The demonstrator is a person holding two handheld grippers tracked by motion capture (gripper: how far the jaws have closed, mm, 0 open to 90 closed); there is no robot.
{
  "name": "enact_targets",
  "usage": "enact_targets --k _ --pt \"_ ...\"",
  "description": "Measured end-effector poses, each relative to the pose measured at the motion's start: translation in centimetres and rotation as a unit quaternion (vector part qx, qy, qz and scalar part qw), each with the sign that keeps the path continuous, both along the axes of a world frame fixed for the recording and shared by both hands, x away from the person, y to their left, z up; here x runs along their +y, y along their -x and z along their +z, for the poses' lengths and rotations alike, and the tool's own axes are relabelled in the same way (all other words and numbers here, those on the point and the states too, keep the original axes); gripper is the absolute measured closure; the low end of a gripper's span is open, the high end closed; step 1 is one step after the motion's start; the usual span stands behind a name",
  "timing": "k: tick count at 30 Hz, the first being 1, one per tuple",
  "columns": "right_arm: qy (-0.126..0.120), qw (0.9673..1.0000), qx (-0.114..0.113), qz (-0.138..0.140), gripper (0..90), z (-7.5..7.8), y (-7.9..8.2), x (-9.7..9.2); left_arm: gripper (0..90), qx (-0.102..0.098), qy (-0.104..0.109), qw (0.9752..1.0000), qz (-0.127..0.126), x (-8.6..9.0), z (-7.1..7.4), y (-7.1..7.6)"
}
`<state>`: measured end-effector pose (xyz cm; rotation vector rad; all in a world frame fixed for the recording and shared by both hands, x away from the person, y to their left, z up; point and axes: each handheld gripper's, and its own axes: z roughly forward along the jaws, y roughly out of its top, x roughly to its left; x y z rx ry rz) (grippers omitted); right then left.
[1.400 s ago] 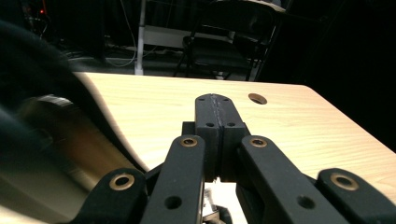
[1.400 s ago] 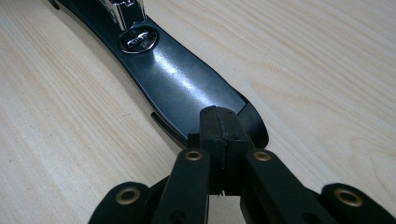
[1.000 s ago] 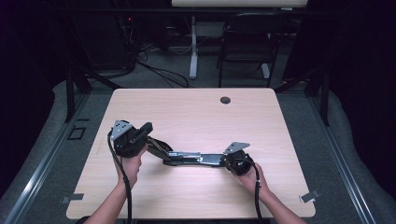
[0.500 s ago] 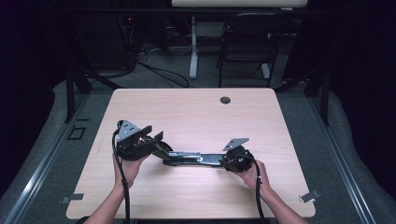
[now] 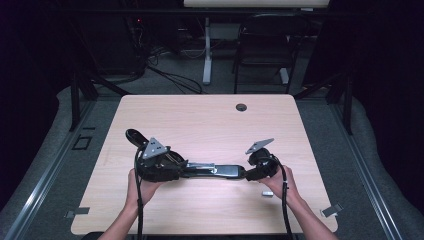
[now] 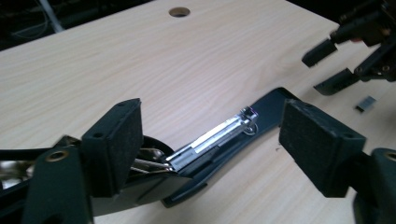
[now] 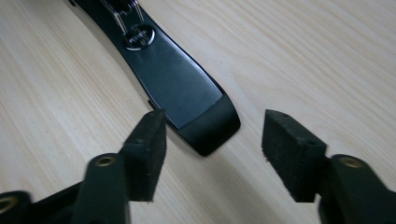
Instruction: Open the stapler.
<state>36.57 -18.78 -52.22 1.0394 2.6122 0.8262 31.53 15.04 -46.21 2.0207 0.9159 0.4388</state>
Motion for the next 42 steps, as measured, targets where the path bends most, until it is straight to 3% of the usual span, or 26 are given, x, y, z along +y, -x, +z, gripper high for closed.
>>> enact_targets --k 6,8,10,13,15,17,21,24,28,31,33,38,42 --pt "0.010 0.9996 0.025 0.005 25.8 0.2 -0.1 -0.6 14.6 0.023 -0.015 0.9994 -0.022 -0.3 -0.5 0.4" --pt "0.010 0.9996 0.024 0.006 26.3 0.2 0.0 -0.8 9.3 0.042 -0.039 0.9978 -0.034 -0.7 -1.0 0.6" --pt "0.008 0.9999 0.011 0.009 26.6 0.3 0.1 -1.0 5.4 0.044 -0.043 0.9976 -0.033 -0.8 -1.2 0.7" --pt "0.002 0.9998 0.013 0.014 26.2 0.6 0.2 -1.5 1.2 0.065 -0.055 0.9953 -0.046 -1.0 -1.9 1.0" --pt "0.006 0.9999 0.008 0.009 20.1 0.9 0.3 -1.7 0.3 0.070 -0.060 0.9947 -0.046 -1.0 -2.2 1.1" --pt "0.024 0.9994 0.026 0.002 9.9 1.4 0.2 -1.9 0.2 0.071 -0.066 0.9945 -0.039 -1.0 -2.4 1.2" --pt "0.011 0.9996 0.025 -0.011 4.3 2.5 0.8 -2.8 0.2 0.078 -0.074 0.9934 -0.040 -0.9 -2.8 1.5" --pt "0.016 0.9991 0.036 -0.018 0.1 2.5 1.1 -3.6 0.1 0.088 -0.072 0.9925 -0.046 -0.6 -3.2 1.5" --pt "0.024 0.9980 0.056 -0.017 0.0 2.3 1.1 -4.6 0.0 0.095 -0.055 0.9919 -0.063 -0.3 -3.5 1.2" --pt "0.030 0.9974 0.064 -0.015 0.0 2.3 1.2 -5.0 0.0 0.097 -0.065 0.9908 -0.069 -0.3 -3.6 1.1" --pt "0.031 0.9974 0.063 -0.015 0.0 2.2 1.2 -5.0 0.0 0.098 -0.064 0.9907 -0.069 -0.4 -3.6 1.1" --pt "0.063 0.9969 0.047 0.003 0.5 2.0 1.4 -4.5 0.0 0.091 -0.072 0.9901 -0.079 -0.4 -3.6 1.3" --pt "0.064 0.9972 0.032 0.018 7.0 2.2 2.3 -4.5 0.0 0.087 -0.074 0.9907 -0.074 -0.3 -3.6 1.2"
